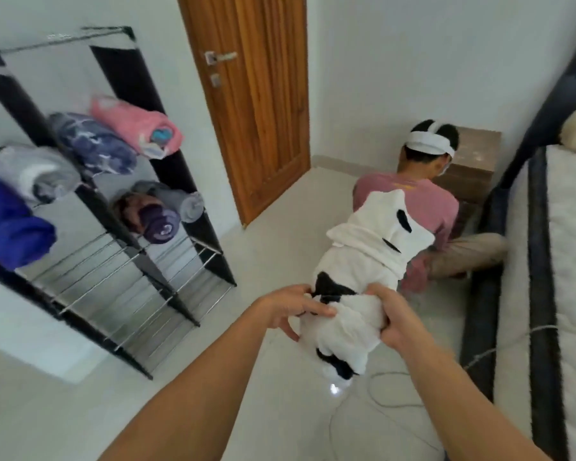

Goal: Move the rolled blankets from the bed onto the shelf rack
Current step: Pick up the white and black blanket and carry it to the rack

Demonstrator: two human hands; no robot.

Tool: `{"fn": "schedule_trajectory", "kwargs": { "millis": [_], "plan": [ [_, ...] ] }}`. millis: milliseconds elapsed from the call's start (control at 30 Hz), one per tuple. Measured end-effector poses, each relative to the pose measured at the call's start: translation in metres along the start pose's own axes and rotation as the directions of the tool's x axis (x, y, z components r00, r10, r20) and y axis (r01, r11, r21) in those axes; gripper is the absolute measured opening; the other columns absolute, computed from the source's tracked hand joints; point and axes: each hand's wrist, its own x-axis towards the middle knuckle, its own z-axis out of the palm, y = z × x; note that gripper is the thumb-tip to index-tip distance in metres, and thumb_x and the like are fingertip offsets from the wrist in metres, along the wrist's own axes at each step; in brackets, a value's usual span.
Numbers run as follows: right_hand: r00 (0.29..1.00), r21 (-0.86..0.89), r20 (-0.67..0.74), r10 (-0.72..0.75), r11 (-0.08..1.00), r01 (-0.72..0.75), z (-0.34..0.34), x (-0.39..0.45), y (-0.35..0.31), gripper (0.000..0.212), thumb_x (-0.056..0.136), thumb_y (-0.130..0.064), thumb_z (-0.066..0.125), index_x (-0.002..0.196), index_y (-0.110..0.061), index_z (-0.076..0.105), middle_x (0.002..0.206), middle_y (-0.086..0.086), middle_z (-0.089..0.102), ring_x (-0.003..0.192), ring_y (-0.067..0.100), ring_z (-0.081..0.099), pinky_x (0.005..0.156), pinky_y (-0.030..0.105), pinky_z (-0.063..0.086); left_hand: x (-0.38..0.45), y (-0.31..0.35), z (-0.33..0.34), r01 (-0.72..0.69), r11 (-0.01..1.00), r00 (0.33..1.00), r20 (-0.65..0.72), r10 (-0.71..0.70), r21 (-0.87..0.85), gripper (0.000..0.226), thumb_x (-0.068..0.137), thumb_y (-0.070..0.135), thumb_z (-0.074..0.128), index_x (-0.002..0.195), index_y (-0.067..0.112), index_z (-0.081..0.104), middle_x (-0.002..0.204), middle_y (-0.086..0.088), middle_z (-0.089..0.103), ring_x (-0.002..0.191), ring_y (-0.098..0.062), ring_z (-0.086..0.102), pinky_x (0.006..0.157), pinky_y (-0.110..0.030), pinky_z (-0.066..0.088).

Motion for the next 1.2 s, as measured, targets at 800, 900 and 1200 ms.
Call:
{"fn": "schedule_trajectory", "kwargs": {
  "millis": [800,900,1200],
  "plan": [
    [0.623,-0.638,0.708,0.333,0.680,0.362,0.454,0.143,0.086,0.071,0.076,-0.037,0.075,0.138,-0.021,0.044,0.132,0.003,0.058,0.112,0.024,0.059,0.098,0.043,0.050,-0.042,-0.196,-0.276,-0.214,0.528,0.769,-0.475,-0.428,-0.822,0.066,0.066,0.039,0.081,0.127,0.029,0.056,0.123,-0.001,0.065,0.111,-0.025,0.059,0.079,-0.046,0.055],
    [0.595,-0.691,0.710,0.375,0.535,0.487,0.484,0.163,0.082,0.077,0.080,-0.047,0.069,0.144,-0.022,0.034,0.137,-0.001,0.050,0.120,0.022,0.050,0.102,0.036,0.043,-0.024,-0.196,-0.297,-0.283,0.427,0.738,-0.479,-0.475,-0.859,0.054,0.073,0.035,0.075,0.123,0.027,0.058,0.117,-0.001,0.065,0.107,-0.025,0.058,0.087,-0.050,0.053],
    [0.549,-0.673,0.729,0.409,0.280,0.684,0.564,0.205,0.083,0.084,0.084,-0.042,0.067,0.150,-0.016,0.021,0.152,0.002,0.035,0.139,0.025,0.036,0.109,0.033,0.031,0.008,-0.206,-0.375,-0.368,0.234,0.714,-0.435,-0.548,-0.900,0.026,0.082,0.032,0.066,0.105,0.023,0.063,0.108,-0.003,0.065,0.097,-0.021,0.059,0.084,-0.046,0.051]
  ]
}}
